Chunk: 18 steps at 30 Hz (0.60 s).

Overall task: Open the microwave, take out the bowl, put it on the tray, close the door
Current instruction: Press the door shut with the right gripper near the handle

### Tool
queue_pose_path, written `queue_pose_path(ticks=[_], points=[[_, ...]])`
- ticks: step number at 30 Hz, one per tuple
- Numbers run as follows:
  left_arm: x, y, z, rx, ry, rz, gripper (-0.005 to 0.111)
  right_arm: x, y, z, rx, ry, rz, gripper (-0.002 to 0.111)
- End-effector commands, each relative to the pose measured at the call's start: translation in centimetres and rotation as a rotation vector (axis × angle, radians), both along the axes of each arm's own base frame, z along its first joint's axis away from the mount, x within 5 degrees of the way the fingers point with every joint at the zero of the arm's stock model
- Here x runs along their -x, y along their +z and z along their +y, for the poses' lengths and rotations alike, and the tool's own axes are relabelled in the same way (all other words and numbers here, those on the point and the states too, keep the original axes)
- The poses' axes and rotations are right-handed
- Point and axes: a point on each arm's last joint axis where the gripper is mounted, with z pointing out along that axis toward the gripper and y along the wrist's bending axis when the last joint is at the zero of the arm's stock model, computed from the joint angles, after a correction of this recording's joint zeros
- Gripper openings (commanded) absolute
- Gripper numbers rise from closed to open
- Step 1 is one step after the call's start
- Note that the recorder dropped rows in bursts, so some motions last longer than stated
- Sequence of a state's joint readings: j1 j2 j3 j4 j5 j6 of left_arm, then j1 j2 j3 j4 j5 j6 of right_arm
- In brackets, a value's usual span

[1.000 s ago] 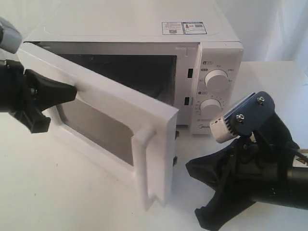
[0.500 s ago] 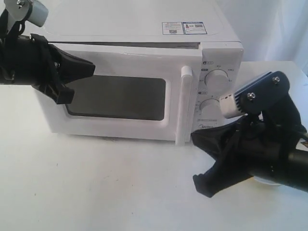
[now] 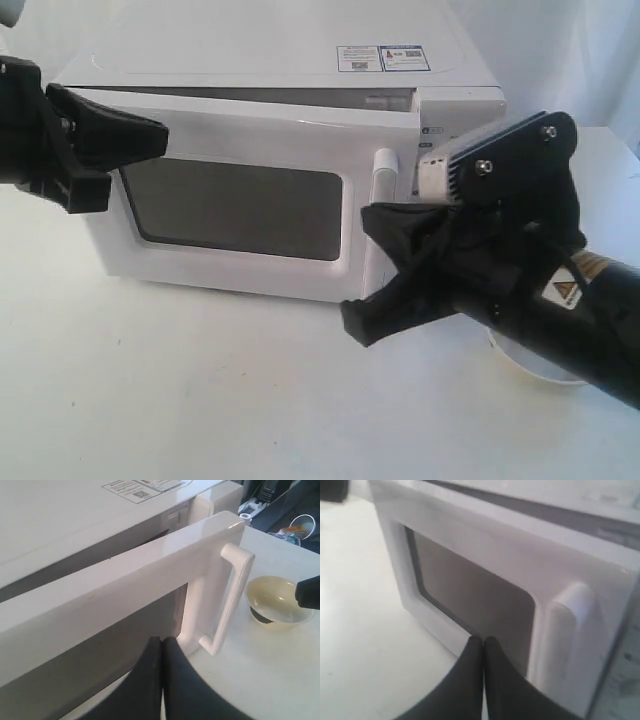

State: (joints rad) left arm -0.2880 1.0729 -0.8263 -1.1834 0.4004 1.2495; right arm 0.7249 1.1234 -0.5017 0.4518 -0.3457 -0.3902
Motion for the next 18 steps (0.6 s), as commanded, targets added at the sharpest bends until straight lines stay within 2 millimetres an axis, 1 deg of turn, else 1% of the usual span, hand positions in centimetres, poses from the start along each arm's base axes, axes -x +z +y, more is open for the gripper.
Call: queue_pose_path(ticks=[1, 5, 7, 8, 10, 14, 18], points=[[1.5, -0.6, 0.4, 0.009, 0.007, 0.002, 0.000, -0.3, 0.8, 2.0, -0.150, 0.046, -0.125, 0.000], [2.5, -1.4, 0.8, 0.004, 0.019, 0.010, 0.000, -1.6, -0.3, 2.8, -0.204, -0.006, -0.166, 0.000], [2.9, -1.7, 1.0, 0.003, 0.026, 0.009, 0.000, -2.3, -1.1, 3.4, -0.228, -0.021, -0.160, 0.000], [3.2, -1.8, 1.2, 0.006, 0.045, 0.002, 0.000, -3.0, -1.8, 3.9, -0.240, -0.033, -0.150, 0.000], [3.8, -1.9, 1.5, 0.015, 0.065, -0.008, 0.000, -4.0, -2.5, 4.9, -0.237, -0.040, -0.152, 0.000], [4.8, -2.2, 1.9, 0.025, 0.070, -0.018, 0.000, -5.5, -2.6, 6.2, -0.248, -0.050, -0.160, 0.000], [5.0, -2.0, 1.9, 0.028, 0.070, -0.026, 0.000, -6.8, -2.8, 5.7, -0.241, -0.195, -0.181, 0.000]])
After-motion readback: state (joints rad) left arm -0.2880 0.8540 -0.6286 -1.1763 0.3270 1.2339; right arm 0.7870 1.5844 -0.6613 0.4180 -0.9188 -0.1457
